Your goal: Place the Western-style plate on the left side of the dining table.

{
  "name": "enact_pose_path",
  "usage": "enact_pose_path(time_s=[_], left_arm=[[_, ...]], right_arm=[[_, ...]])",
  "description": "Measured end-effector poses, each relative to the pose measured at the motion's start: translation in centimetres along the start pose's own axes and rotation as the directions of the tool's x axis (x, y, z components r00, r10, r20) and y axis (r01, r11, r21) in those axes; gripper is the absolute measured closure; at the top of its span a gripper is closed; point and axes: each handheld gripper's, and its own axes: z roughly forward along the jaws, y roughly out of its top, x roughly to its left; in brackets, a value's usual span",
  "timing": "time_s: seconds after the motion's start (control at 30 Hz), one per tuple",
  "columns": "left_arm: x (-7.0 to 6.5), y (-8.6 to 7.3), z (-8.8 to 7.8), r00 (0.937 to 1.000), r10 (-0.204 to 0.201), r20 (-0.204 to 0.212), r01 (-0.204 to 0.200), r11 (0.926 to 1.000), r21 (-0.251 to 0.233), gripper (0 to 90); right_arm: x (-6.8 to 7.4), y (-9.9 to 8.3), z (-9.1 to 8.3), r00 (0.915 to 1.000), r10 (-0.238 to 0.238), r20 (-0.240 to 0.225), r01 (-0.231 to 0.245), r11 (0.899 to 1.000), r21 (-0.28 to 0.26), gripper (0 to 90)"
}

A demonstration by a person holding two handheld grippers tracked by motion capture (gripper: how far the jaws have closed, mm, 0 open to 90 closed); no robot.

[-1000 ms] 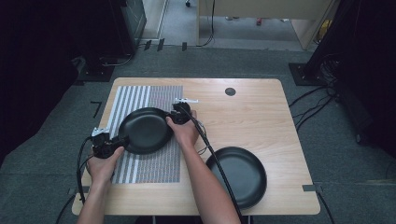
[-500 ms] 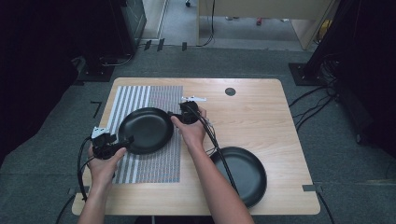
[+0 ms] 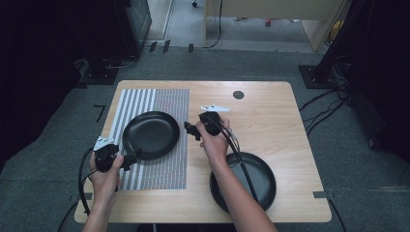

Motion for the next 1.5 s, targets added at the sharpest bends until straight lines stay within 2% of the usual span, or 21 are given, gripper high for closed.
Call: enact_pose_path(time_s=[0.2,0.43,0.63,0.77,1.0,1.13,1.5], left_arm=[[-0.9,-0.5,-0.5,0.9999,0.010,0.009,-0.010,1.0000,-0.002,1.5],[-1.7,-1.4,-0.7,0.9999,0.006,-0.010,-0.006,0.9994,0.033,1.5],[-2.4,-2.2,-1.2,0.9998,0.020,0.003,-0.020,0.9991,0.038,1.6],[-2.8,-2.8,-1.5,0.9994,0.030,-0.016,-0.029,0.9990,0.033,1.7],[-2.9,-4.0,-1.6,0.9977,0.038,-0.056,-0.036,0.9989,0.030,1.6],[-2.9,-4.5,-1.7,0.9974,0.036,-0.062,-0.035,0.9991,0.023,1.6],[-2.4,-5.8,-2.0,0.9930,0.071,-0.095,-0.068,0.9971,0.036,1.6]], right_arm=[[-1.1,-0.7,-2.9,0.9998,-0.018,0.003,0.018,1.000,-0.017,26.5],[-2.6,-1.9,-6.3,0.9995,-0.029,0.013,0.029,0.999,-0.039,25.7],[-4.3,-3.2,-8.6,0.9983,-0.035,0.046,0.038,0.998,-0.051,25.5],[-5.4,-4.3,-10.2,0.9977,-0.032,0.061,0.036,0.997,-0.063,25.3],[-7.5,-5.9,-12.2,0.9948,-0.021,0.100,0.028,0.997,-0.067,24.9],[-8.8,-6.9,-13.5,0.9934,-0.004,0.115,0.013,0.996,-0.083,24.9],[-11.8,-9.3,-16.7,0.9841,0.035,0.174,-0.016,0.994,-0.111,24.9]])
